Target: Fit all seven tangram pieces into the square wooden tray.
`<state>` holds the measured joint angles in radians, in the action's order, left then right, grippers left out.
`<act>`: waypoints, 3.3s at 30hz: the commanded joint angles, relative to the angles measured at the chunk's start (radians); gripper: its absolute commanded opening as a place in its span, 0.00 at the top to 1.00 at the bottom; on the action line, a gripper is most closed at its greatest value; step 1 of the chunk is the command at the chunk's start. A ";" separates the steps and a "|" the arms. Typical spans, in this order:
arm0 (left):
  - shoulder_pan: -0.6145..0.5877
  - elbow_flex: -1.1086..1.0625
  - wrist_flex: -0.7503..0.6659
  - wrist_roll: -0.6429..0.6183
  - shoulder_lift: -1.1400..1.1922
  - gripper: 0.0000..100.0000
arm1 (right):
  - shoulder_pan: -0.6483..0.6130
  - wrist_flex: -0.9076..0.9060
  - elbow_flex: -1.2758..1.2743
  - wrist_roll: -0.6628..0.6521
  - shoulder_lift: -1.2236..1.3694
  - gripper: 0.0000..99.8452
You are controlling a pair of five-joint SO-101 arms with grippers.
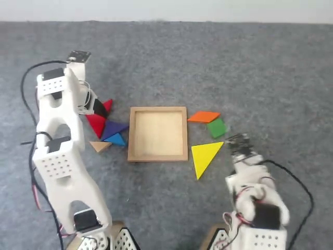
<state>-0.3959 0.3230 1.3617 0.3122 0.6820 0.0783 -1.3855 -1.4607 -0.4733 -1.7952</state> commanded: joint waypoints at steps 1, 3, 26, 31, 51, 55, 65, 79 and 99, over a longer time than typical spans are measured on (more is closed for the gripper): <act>-0.006 -0.004 -0.026 -0.005 -0.023 0.70 | 0.236 -0.025 0.206 -0.124 -0.019 0.99; -0.005 -0.027 -0.041 -0.005 -0.040 0.70 | 0.325 -0.025 0.285 -0.143 -0.018 0.99; 0.008 -0.581 -0.440 -0.009 -0.419 0.70 | -0.397 0.097 0.537 0.661 0.733 0.81; 0.006 -0.582 -0.439 -0.044 -0.419 0.70 | -0.526 0.292 0.540 0.914 0.920 0.78; 0.006 -0.582 -0.440 -0.052 -0.419 0.70 | -0.572 0.570 0.608 1.206 1.389 0.57; 0.006 -0.582 -0.440 -0.052 -0.419 0.70 | -0.622 0.604 0.600 1.269 1.412 0.57; 0.003 -0.582 -0.440 -0.051 -0.419 0.70 | -0.542 0.670 0.606 1.284 1.569 0.57; 0.003 -0.582 -0.440 -0.049 -0.417 0.70 | -0.529 0.760 0.508 1.281 1.435 0.57; 0.003 -0.582 -0.440 -0.049 -0.417 0.70 | -0.524 0.800 0.571 1.366 1.601 0.57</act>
<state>-0.3959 -0.2631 0.9352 0.2693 0.3399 -0.4572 -0.5999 -0.9390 0.8769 -0.1995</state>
